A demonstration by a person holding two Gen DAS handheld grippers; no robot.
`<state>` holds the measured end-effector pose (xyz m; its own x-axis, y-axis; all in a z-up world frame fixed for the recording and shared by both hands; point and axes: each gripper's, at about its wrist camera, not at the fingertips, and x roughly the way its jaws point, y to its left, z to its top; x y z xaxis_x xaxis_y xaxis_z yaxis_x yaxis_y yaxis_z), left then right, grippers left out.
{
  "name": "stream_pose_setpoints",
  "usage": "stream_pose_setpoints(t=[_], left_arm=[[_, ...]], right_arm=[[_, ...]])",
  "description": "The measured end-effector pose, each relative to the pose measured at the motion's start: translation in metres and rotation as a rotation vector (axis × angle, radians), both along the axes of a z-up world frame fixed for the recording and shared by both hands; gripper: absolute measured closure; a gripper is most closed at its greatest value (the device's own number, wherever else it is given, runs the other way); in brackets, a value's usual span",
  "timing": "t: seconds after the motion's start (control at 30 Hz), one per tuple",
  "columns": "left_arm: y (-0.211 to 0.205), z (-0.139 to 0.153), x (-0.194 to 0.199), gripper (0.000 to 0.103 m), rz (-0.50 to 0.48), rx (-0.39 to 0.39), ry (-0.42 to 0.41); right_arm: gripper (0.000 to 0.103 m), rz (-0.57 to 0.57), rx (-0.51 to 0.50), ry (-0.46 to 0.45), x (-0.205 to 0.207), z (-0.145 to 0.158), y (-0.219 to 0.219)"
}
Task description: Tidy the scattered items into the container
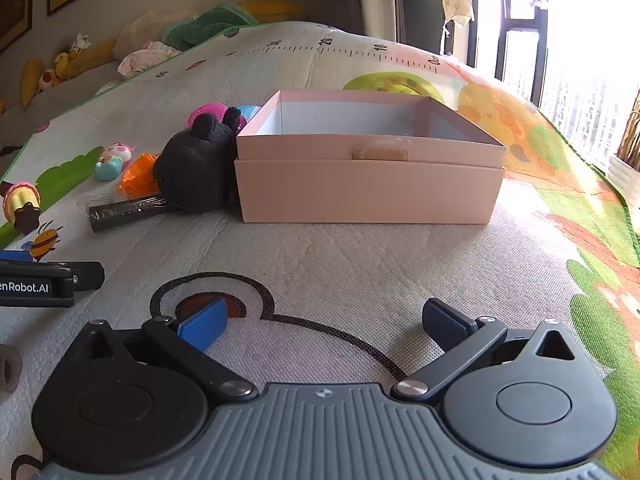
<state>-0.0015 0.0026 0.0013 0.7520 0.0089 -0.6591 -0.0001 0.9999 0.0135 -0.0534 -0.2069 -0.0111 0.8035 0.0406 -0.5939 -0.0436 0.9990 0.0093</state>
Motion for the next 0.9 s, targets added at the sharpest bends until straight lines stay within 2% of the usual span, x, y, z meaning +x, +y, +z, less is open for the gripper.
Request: stream_pose_setpoints(t=[0.17,0.4,0.6,0.9], left_arm=[[0.0,0.0,-0.002,0.0,0.002,0.004,0.003],[-0.009,0.0,0.007,0.0,0.004,0.022,0.01],[-0.007,0.0,0.008,0.0,-0.001,0.007,0.009],[-0.007,-0.001,0.008,0.0,-0.002,0.008,0.008]], right_arm=[[0.0,-0.01,-0.002,0.018,0.003,0.001,0.001],[0.0,-0.034,0.003,0.134,0.024,0.013,0.002],[0.0,0.018,-0.006,0.077,0.023,0.008,0.002],[0.0,0.029,0.001,0.064,0.022,0.007,0.001]])
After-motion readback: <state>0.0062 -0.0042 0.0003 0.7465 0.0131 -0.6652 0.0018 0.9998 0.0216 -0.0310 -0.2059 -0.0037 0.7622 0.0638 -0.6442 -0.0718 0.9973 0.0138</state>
